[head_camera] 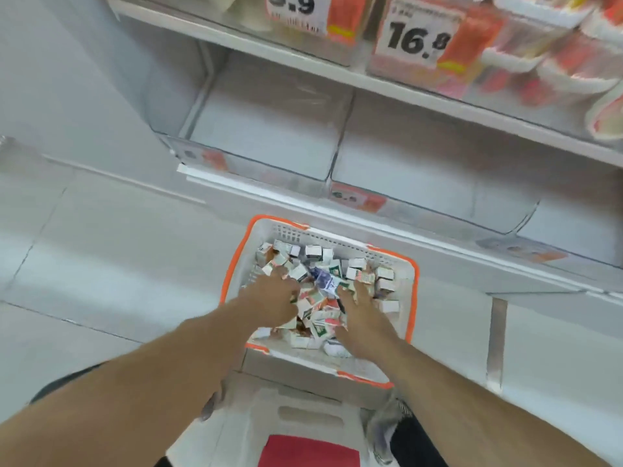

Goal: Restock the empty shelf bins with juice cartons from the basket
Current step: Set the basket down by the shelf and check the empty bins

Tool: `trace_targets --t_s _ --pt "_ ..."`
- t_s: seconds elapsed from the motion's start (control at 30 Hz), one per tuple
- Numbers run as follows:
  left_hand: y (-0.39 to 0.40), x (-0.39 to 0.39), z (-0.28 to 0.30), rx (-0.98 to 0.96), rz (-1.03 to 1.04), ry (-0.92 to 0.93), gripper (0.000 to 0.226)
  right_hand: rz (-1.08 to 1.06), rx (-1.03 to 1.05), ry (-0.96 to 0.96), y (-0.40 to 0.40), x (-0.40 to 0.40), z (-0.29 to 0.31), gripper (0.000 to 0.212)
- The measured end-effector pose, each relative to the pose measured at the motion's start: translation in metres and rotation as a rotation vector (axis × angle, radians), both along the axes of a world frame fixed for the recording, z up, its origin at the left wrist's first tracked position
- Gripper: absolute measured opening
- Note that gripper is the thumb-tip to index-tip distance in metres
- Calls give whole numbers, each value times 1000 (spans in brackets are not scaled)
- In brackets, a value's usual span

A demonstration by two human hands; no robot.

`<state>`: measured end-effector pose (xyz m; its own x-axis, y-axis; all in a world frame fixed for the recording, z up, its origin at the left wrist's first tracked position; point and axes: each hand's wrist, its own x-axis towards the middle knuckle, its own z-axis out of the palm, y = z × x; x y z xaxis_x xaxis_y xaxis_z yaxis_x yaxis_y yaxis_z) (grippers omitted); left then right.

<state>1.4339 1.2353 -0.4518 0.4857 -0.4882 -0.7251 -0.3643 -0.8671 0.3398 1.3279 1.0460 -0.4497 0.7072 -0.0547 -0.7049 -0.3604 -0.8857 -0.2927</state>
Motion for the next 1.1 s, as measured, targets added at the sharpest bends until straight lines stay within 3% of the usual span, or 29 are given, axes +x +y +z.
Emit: trace_targets --t_s 0.17,0.37,0.57,0.73,1.0,1.1 --pt "4 16 -75 -44 -9 -7 43 -61 -7 -31 9 20 -69 70" --pt "-27 35 -157 -200 -2 -46 27 -75 -17 -115 -2 39 -154 73" --pt "-50 37 -213 -242 3 -179 30 -49 -27 -333 -20 40 -200 67" --pt "-69 31 -190 -330 99 -269 32 -99 -58 -502 -31 25 -187 65" --pt "-55 34 -105 -336 23 -395 32 -125 -64 -650 -22 13 -126 59" --pt "-42 36 -75 -303 -76 -465 33 92 -179 -727 -12 14 -100 60"
